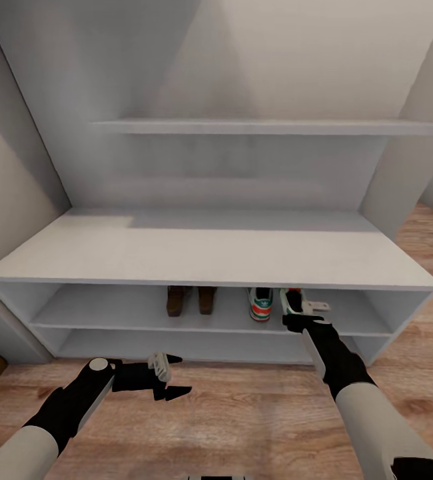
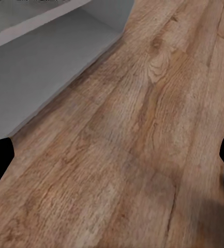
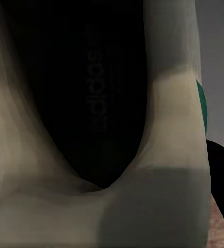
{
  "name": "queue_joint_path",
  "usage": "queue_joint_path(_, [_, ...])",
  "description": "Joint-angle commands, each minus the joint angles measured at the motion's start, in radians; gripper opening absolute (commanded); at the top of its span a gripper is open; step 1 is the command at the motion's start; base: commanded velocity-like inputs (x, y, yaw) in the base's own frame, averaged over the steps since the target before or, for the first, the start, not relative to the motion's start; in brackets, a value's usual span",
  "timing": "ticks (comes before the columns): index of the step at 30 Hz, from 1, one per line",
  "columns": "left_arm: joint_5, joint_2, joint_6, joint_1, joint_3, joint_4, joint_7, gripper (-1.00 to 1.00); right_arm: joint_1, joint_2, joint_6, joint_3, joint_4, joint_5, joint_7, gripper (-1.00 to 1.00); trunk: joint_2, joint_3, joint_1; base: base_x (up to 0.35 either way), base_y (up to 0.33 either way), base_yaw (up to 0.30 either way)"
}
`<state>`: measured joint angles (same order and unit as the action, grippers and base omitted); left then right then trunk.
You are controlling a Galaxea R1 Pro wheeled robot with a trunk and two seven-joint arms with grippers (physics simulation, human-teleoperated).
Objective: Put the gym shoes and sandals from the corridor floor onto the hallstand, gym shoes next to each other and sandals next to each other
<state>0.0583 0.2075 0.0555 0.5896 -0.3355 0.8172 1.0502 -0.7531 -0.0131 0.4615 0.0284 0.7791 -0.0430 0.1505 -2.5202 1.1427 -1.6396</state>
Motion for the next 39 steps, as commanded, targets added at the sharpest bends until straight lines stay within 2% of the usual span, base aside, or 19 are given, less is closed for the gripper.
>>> queue_joint_path(1, [0.006, 0.001, 0.006, 0.001, -0.003, 0.000, 0.001, 1.00, 0.000, 0.000, 0.005, -0.001, 0.002, -0.005, 0.004, -1.00, 0.000, 0.001, 0.000, 0.165, 0.000, 0.000])
queue_joint_path(8, [0.006, 0.001, 0.006, 0.000, -0.003, 0.000, 0.001, 1.00, 0.000, 0.000, 0.005, -0.001, 0.002, -0.005, 0.004, -1.00, 0.000, 0.001, 0.000, 0.160, 0.000, 0.000])
queue_joint_path(19, [0.006, 0.000, 0.007, 0.001, -0.003, 0.000, 0.001, 1.00, 0.000, -0.001, 0.005, -0.001, 0.002, -0.005, 0.004, -1.00, 0.000, 0.001, 0.000, 0.005, 0.000, 0.000])
queue_joint_path(21, [0.006, 0.000, 0.007, 0.000, -0.003, 0.000, 0.001, 1.00, 0.000, -0.001, 0.005, -0.001, 0.002, -0.005, 0.004, -1.00, -0.001, 0.009, -0.001, 0.000, 0.000, 0.000])
queue_joint_path(32, [0.006, 0.000, 0.007, 0.001, -0.003, 0.000, 0.001, 1.00, -0.001, -0.001, 0.005, -0.001, 0.002, -0.005, 0.004, -1.00, -0.001, 0.009, -0.001, 0.000, 0.000, 0.000])
queue_joint_path(34, [0.006, 0.000, 0.007, 0.001, -0.003, 0.000, 0.001, 1.00, -0.001, -0.001, 0.005, -0.001, 0.002, -0.005, 0.004, -1.00, -0.001, 0.016, -0.002, 0.000, 0.000, 0.000])
queue_joint_path(39, [0.006, 0.000, 0.007, 0.001, -0.003, 0.000, 0.001, 1.00, 0.000, -0.001, 0.005, -0.001, 0.002, -0.005, 0.004, -1.00, -0.001, 0.016, -0.002, 0.000, 0.000, 0.000])
